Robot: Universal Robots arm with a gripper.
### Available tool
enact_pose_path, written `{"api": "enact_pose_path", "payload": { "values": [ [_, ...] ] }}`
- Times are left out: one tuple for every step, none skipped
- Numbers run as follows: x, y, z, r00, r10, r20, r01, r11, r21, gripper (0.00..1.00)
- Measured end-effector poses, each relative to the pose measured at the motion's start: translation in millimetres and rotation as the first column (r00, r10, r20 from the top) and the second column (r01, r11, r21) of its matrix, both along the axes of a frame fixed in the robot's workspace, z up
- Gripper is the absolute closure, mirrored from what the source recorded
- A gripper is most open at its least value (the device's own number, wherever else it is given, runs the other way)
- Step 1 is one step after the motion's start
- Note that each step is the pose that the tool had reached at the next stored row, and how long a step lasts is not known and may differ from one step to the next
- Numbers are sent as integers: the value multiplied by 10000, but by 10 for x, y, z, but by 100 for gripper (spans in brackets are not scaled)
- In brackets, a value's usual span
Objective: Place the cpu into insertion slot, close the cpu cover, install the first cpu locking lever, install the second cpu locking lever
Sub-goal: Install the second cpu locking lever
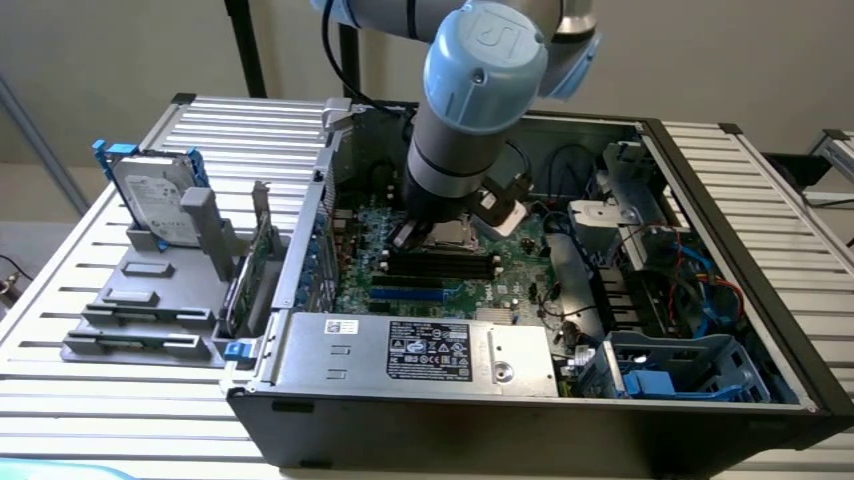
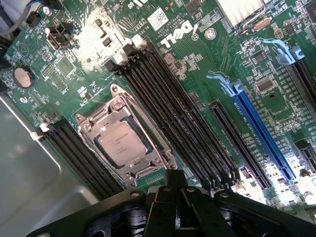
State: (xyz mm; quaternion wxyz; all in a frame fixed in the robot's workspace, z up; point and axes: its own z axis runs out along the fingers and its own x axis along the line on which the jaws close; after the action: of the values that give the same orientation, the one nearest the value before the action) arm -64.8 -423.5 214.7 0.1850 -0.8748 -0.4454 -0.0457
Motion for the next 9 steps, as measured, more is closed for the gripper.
{"api": "enact_pose_path", "payload": {
  "values": [
    [-5,4,-11,10000,0,17,0,10000,0,89],
    [-11,8,-22,10000,0,31,0,10000,0,89],
    [-17,13,-31,10000,0,44,0,10000,0,89],
    [-23,19,-41,10000,1,53,-1,10000,1,89],
    [-28,24,-49,10000,1,60,-1,10000,-1,89],
    [-34,29,-56,10000,0,65,0,10000,-1,89],
    [-38,34,-62,10000,1,69,-1,10000,-2,89],
    [-42,39,-69,10000,0,73,0,10000,-1,89],
    [-44,44,-74,10000,0,77,0,10000,0,89]
  ]
}}
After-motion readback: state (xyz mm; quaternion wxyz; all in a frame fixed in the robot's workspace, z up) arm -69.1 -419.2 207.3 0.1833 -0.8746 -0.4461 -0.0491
